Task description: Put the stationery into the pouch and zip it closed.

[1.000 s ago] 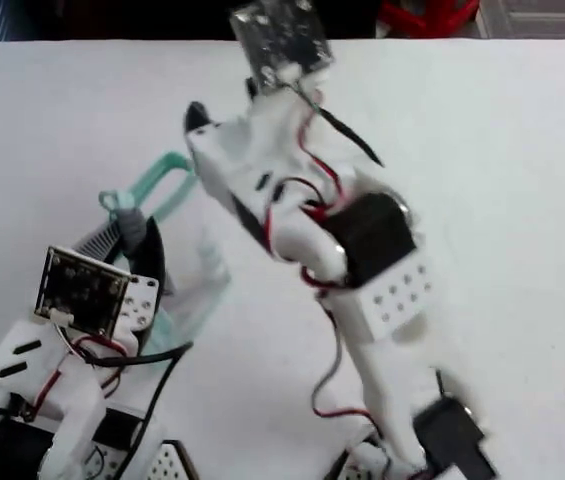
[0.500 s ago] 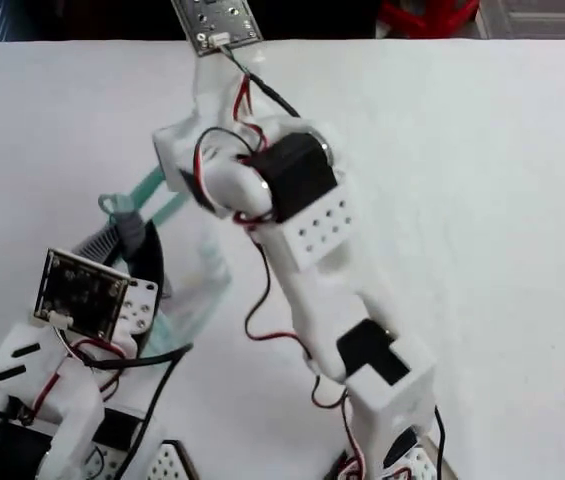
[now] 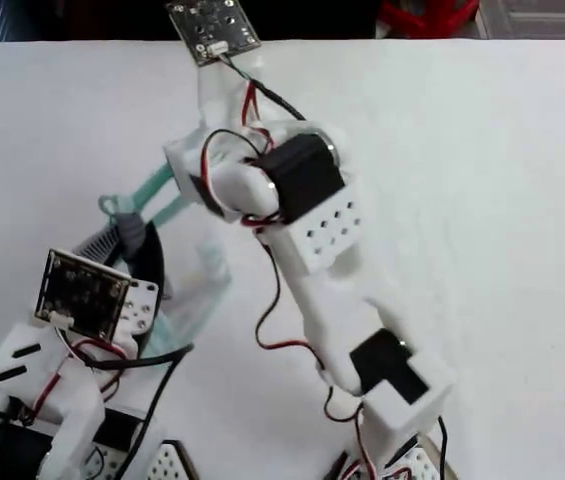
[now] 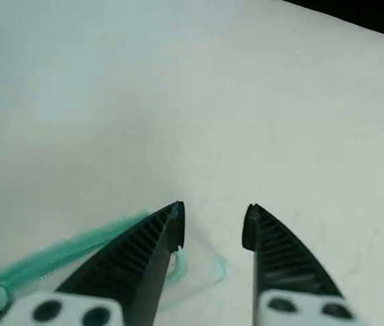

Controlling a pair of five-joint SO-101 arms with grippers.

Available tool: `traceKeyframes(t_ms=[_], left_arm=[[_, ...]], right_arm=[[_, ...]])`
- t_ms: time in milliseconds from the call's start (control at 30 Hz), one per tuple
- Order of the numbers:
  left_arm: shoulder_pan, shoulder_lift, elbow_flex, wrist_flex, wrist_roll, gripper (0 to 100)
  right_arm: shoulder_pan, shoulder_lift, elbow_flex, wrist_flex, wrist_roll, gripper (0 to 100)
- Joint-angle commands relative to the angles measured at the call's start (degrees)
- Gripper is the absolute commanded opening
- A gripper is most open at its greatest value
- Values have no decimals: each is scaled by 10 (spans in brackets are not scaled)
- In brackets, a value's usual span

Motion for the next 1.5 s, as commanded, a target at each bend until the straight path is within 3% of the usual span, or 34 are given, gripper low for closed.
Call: traceKeyframes(t_ms=[0, 267, 600, 767, 900, 1033, 1233, 1333, 1467], left_arm=[[0, -1, 2, 10, 4, 23], [36, -1, 3, 13, 4, 23], [36, -1, 2, 13, 4, 23], [36, -1, 2, 13, 4, 23], [32, -1, 3, 13, 2, 23], [29, 0, 38, -23, -2, 23], [-52, 1, 93, -149, 4, 23], [-67, 2, 91, -165, 4, 23], [-64, 0, 94, -151, 4, 23]], right_arm=[[-11, -67, -1, 5, 9, 185], [-58, -94, 59, 0, 9, 187], [-14, -31, 63, -11, 38, 181], [3, -28, 67, -13, 59, 9], [31, -41, 60, 1, 69, 19], [36, -116, 83, 7, 91, 19], [-2, -285, 252, 7, 135, 19], [-25, -342, 345, 3, 154, 19], [-4, -365, 343, -39, 157, 21]])
